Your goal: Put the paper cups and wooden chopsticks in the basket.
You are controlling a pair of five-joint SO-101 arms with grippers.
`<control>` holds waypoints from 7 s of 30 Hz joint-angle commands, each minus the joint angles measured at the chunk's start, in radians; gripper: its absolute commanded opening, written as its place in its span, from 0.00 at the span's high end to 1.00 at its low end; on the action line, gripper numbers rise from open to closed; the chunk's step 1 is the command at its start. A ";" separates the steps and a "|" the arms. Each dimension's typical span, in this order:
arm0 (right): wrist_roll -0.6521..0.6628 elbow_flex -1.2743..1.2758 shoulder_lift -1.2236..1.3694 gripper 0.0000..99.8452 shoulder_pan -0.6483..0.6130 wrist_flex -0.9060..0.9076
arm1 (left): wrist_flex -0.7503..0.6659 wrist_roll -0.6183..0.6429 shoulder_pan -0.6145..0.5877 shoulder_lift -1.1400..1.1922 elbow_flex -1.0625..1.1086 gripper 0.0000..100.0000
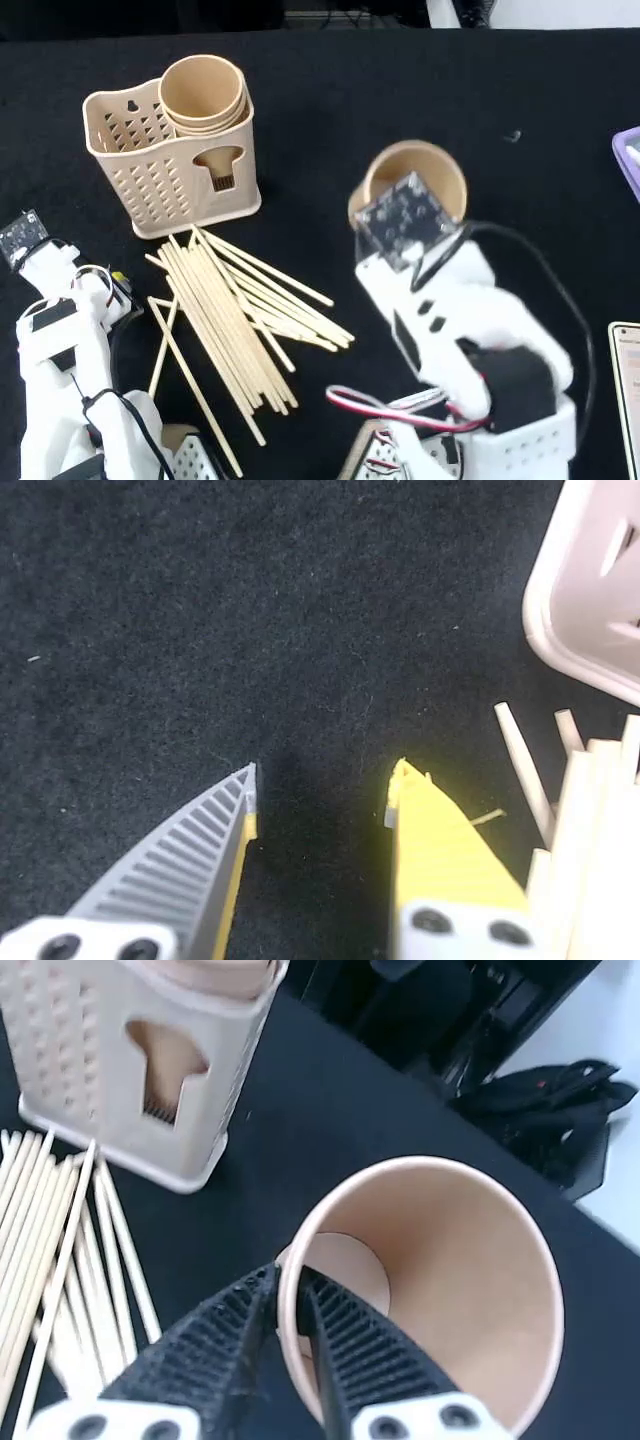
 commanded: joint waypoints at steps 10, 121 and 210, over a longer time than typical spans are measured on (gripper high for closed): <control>0.005 -0.839 0.656 0.99 -0.275 0.006 | -0.014 -0.002 0.005 -0.015 -0.007 0.78; -0.127 0.229 0.679 0.92 -0.494 -0.351 | -0.014 -0.003 0.002 -0.017 -0.002 0.78; -0.333 0.163 1.098 0.89 -0.592 -0.651 | -0.014 -0.003 0.005 -0.017 -0.002 0.78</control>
